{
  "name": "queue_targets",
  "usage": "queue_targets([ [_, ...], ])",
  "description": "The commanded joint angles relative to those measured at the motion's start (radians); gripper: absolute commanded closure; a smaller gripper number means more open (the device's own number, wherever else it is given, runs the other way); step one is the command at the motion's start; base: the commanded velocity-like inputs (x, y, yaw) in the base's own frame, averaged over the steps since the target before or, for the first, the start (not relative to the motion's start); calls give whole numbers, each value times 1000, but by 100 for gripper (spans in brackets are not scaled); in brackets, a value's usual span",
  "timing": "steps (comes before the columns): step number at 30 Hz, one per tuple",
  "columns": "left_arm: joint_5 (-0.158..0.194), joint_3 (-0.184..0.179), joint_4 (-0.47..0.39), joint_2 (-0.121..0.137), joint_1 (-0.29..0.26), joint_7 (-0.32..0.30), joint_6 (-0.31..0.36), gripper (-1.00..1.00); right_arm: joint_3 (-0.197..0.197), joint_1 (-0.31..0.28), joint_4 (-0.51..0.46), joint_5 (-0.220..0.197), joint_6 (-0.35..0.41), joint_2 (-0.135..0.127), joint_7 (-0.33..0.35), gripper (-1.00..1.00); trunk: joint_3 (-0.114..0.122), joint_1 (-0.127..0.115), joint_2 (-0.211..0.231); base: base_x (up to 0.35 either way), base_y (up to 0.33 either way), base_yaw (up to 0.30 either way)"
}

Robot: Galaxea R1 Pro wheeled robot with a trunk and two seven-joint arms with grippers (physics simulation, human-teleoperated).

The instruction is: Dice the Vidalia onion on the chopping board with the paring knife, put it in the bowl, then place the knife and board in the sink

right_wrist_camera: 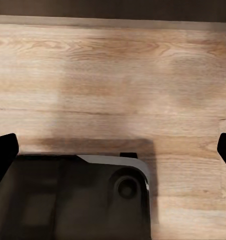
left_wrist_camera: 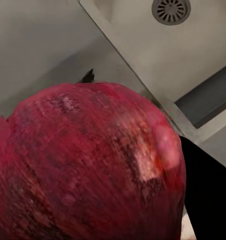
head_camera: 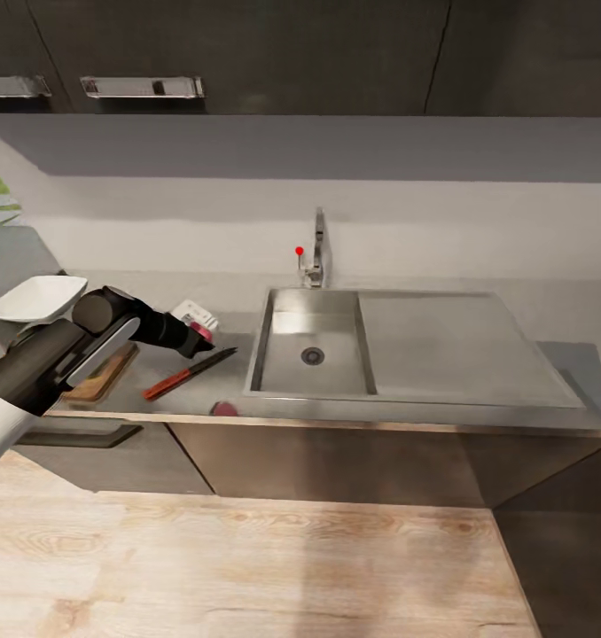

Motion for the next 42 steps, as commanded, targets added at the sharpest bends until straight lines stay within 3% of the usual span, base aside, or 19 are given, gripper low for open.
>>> queue_targets([
  [1,-7,-2,0,1,-1,-8,1,100,-7,0,-2,4,-2,2,10,-100,-2,1,-2,0,306,0],
  [42,-6,-3,37,-1,-1,-8,-1,100,-7,0,-2,4,-2,1,11,-100,-2,1,-2,-10,306,0],
])
